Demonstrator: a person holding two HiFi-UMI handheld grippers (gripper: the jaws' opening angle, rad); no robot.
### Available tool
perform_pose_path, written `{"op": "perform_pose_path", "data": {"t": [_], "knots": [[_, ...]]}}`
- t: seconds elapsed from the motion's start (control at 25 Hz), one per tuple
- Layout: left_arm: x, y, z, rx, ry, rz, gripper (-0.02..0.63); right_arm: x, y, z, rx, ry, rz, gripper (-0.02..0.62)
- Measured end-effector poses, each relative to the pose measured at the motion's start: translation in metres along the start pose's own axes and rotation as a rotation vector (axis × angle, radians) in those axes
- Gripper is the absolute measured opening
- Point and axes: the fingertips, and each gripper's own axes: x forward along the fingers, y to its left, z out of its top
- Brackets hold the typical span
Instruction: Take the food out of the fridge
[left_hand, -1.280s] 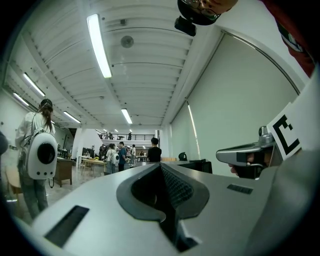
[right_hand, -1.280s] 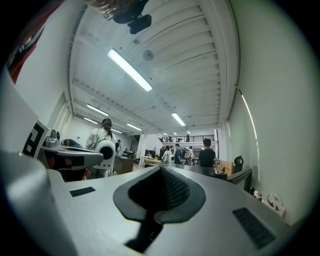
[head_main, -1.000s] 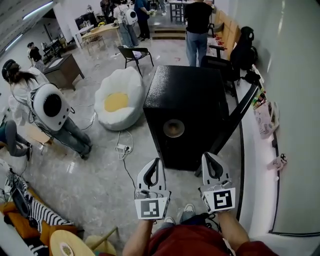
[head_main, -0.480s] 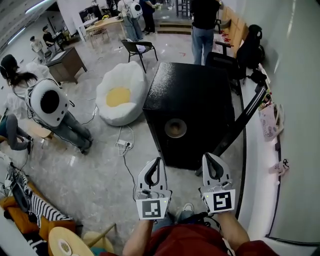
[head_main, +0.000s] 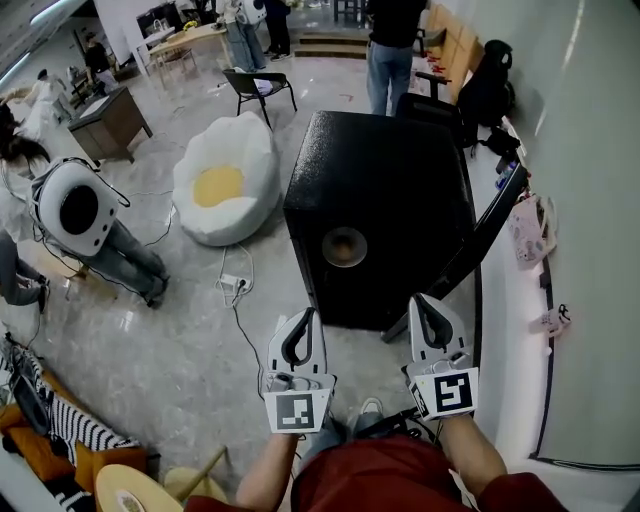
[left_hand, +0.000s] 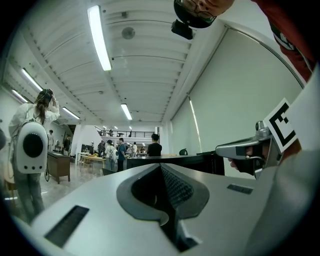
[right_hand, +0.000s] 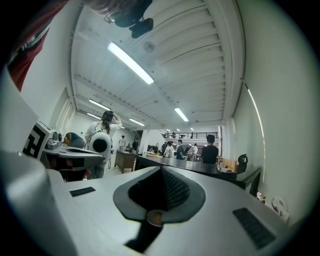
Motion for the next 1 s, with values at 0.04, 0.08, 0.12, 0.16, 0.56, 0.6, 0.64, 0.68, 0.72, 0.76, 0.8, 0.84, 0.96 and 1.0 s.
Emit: {"op": "perform_pose_path", "data": {"t": [0.04, 0.08, 0.12, 0.16, 0.56, 0.6, 0.64, 0.68, 0.72, 0.76, 0.8, 0.84, 0.96, 1.0], "knots": [[-0.001, 0.001, 0.0, 0.004, 0.001, -0.004, 0.014, 0.0, 0.002, -0.001, -0.002, 0.002, -0.001, 0.023], [-0.001, 0.002, 0.0, 0.012, 0.003, -0.011, 0.014, 0.001, 0.003, -0.001, -0.003, 0.001, -0.003, 0.023], [-0.001, 0.002, -0.001, 0.02, 0.004, -0.019, 0.014, 0.002, 0.003, -0.002, -0.003, -0.002, -0.006, 0.023], [0.001, 0.002, -0.001, 0.03, -0.001, -0.027, 0.014, 0.004, 0.003, -0.002, -0.001, -0.006, -0.009, 0.023], [0.012, 0.0, -0.015, 0.018, 0.003, -0.036, 0.014, 0.016, 0.012, -0.028, 0.022, 0.036, 0.014, 0.023], [0.014, 0.001, -0.015, 0.016, -0.002, -0.037, 0.014, 0.018, 0.014, -0.03, 0.023, 0.038, 0.017, 0.023], [0.017, 0.001, -0.015, 0.009, -0.007, -0.035, 0.014, 0.02, 0.015, -0.032, 0.023, 0.04, 0.02, 0.023], [0.018, 0.001, -0.016, 0.001, -0.008, -0.033, 0.014, 0.022, 0.017, -0.034, 0.024, 0.043, 0.022, 0.023], [0.019, 0.001, -0.018, -0.008, -0.005, -0.031, 0.014, 0.023, 0.018, -0.037, 0.027, 0.046, 0.024, 0.023], [0.02, 0.0, -0.021, -0.017, 0.001, -0.03, 0.014, 0.024, 0.019, -0.04, 0.031, 0.049, 0.025, 0.023], [0.021, -0.002, -0.024, -0.022, 0.007, -0.03, 0.014, 0.024, 0.02, -0.044, 0.035, 0.052, 0.027, 0.023], [0.021, -0.003, -0.028, -0.022, 0.012, -0.032, 0.014, 0.025, 0.021, -0.048, 0.04, 0.054, 0.029, 0.023], [0.023, -0.004, -0.035, -0.004, 0.02, -0.037, 0.014, 0.026, 0.022, -0.058, 0.054, 0.057, 0.03, 0.023], [0.025, -0.004, -0.037, -0.004, 0.023, -0.036, 0.014, 0.027, 0.023, -0.061, 0.057, 0.057, 0.028, 0.023]]}}
